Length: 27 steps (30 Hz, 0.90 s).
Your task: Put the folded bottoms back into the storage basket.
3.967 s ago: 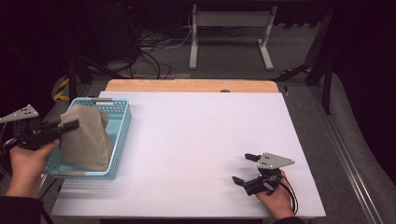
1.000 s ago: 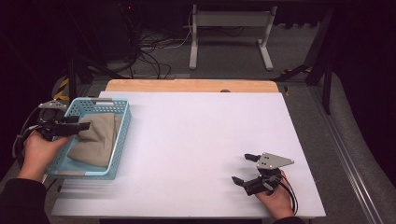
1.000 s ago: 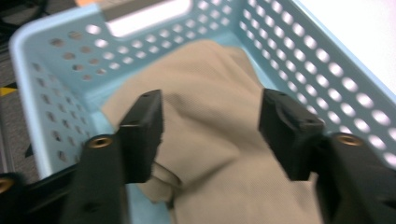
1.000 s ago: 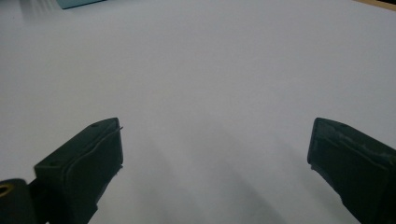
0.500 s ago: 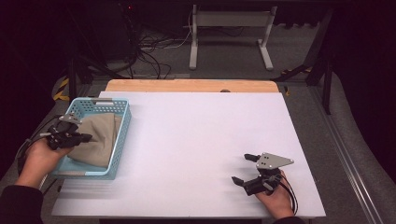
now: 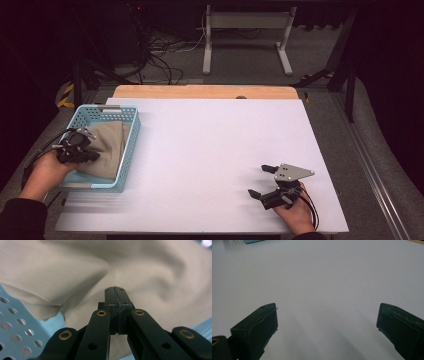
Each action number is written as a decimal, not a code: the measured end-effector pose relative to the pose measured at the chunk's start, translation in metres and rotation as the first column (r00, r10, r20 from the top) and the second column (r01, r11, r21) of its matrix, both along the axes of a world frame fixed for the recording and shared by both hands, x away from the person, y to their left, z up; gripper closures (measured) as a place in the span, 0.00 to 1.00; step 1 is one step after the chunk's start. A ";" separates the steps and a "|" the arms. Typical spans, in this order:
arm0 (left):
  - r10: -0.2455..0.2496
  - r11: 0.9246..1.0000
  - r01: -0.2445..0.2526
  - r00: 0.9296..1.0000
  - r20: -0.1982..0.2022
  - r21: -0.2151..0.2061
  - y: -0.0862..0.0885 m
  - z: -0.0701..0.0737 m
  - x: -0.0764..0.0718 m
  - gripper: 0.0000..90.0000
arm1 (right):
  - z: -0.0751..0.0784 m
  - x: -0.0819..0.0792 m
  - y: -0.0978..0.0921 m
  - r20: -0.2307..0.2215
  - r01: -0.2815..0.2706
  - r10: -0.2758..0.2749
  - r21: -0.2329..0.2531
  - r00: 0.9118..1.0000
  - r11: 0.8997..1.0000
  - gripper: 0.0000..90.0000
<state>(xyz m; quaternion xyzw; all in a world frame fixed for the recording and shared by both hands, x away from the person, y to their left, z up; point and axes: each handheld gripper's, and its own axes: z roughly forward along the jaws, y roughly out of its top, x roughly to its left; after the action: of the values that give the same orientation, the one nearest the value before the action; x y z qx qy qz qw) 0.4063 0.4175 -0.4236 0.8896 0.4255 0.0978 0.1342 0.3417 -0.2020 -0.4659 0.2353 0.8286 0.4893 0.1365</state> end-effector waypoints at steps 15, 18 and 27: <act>0.030 0.999 -0.025 0.994 -0.102 0.045 0.000 -0.003 -0.001 1.00 | 0.000 0.000 0.000 -0.004 -0.002 0.002 -0.001 1.000 1.000 0.05; 0.039 0.998 -0.033 0.992 -0.123 0.051 0.003 -0.003 -0.005 1.00 | 0.000 0.000 0.000 -0.006 0.000 0.000 0.000 1.000 1.000 0.05; 0.065 0.993 -0.048 0.985 -0.158 0.106 0.007 -0.002 -0.018 1.00 | 0.000 0.000 0.000 -0.005 0.000 0.000 -0.004 1.000 1.000 0.05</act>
<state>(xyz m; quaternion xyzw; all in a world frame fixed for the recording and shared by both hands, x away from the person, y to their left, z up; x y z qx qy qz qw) 0.3881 0.4249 -0.4251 0.8878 0.4545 0.0510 0.0511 0.3419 -0.2017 -0.4664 0.2365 0.8299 0.4869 0.1348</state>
